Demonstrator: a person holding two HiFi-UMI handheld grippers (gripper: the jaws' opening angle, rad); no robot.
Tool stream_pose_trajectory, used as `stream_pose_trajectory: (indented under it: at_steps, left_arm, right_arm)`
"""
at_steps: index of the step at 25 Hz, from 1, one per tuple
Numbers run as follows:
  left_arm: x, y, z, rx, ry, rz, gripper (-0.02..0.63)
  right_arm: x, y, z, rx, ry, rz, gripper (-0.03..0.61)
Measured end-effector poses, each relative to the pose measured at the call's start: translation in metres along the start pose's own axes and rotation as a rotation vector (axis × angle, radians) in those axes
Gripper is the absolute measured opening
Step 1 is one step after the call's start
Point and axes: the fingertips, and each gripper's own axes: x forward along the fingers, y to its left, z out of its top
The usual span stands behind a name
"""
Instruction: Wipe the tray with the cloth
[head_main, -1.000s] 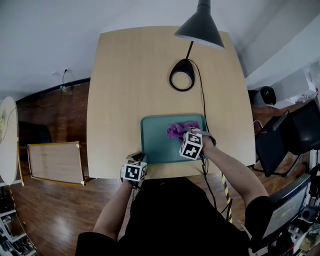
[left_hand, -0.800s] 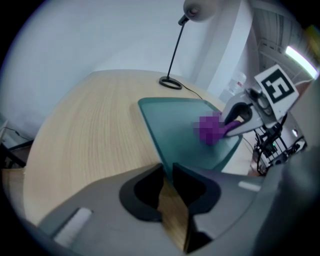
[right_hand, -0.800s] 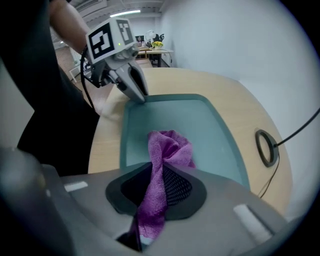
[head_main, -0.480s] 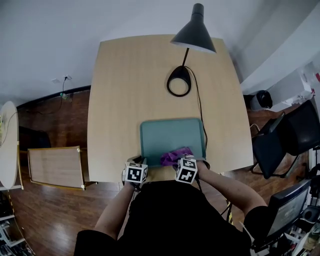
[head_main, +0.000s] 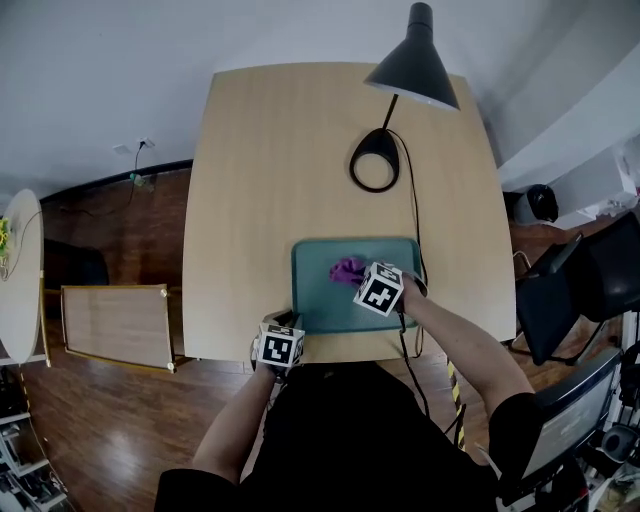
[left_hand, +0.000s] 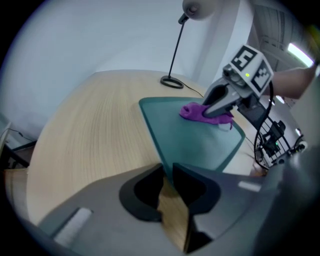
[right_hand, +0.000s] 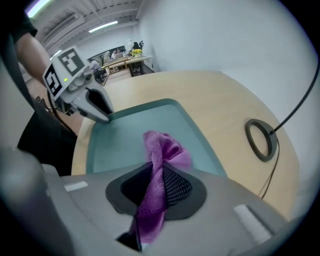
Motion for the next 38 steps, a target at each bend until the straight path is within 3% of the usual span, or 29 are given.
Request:
stream_pose_trajectory:
  at_steps: [5,9,13,17,21,24,32,38]
  left_arm:
    - [0.0,0.004,0.002,0.015,-0.006,-0.004,0.087]
    - [0.004,0.008,0.0,0.013,-0.01,0.006,0.087]
    - [-0.002,-0.001,0.003,-0.006,0.005,-0.028,0.087]
    - [-0.001,0.001,0.002,-0.01,0.004,-0.028,0.087]
    - [0.002,-0.001,0.004,-0.009,-0.006,-0.024,0.087]
    - [0.005,0.0,0.002,-0.001,-0.004,-0.017,0.087]
    - [0.008,0.004,0.001,0.005,-0.03,-0.004,0.087]
    - [0.005,0.002,0.002,-0.012,-0.04,-0.017,0.086]
  right_arm:
    - [-0.002,-0.06,0.026,-0.003,0.014,-0.103,0.061]
    - [-0.001,-0.061,0.031,-0.02,0.039,-0.123,0.061]
    - [0.003,-0.013,0.032,-0.042,0.016,-0.06,0.061]
    - [0.004,0.062,0.027,-0.135,0.008,0.031,0.061]
    - [0.003,0.123,0.016,-0.115,0.002,0.136,0.061]
    - [0.003,0.14,0.013,-0.132,-0.002,0.131,0.061]
    - [0.005,0.117,0.018,-0.08,-0.02,0.175,0.061]
    - [0.012,0.033,0.049,-0.08,-0.005,0.039,0.061]
